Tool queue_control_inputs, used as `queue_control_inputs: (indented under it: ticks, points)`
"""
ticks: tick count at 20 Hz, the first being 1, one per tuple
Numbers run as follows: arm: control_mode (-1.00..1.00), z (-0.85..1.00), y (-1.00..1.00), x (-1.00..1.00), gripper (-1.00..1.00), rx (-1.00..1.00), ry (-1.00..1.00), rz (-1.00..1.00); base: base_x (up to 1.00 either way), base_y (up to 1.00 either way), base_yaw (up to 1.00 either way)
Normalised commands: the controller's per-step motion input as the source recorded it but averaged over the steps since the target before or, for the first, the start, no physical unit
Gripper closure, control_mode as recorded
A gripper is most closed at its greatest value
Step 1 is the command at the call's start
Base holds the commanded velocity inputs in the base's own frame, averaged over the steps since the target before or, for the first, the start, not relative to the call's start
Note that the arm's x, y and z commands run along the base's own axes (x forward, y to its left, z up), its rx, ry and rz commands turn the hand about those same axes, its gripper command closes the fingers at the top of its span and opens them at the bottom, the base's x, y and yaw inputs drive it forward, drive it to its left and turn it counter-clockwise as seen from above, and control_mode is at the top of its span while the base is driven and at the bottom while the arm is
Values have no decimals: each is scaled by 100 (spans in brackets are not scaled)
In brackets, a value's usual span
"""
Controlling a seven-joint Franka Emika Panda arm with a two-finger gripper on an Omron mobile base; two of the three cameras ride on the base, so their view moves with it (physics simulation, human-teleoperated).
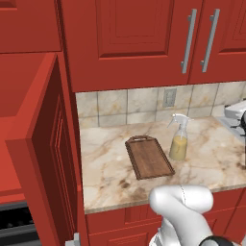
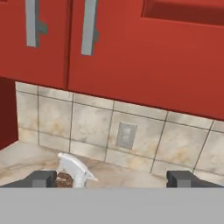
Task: Grab the spray bottle from the cabinet, then place it next to the cutting board for sanitizing. Then grab the dish brush from the countertop next to the sink and place it next to the cutting board.
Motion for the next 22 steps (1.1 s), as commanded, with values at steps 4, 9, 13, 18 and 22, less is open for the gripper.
queue_control_inputs:
  ticks: [4, 9, 13, 18, 22]
  points:
    - [-100, 6, 24, -47, -100, 0, 7, -32, 0, 0, 0]
    - [-100, 3, 29, -19, -100, 3, 0, -10, 0, 0, 0]
    - [-100, 0, 36, -22, -100, 4, 0, -2, 0, 0, 0]
    - [-100, 3, 4, -50, -100, 3, -6, -2, 0, 0, 0]
    - [-100, 35, 3, -88, -100, 0, -31, -5, 0, 0, 0]
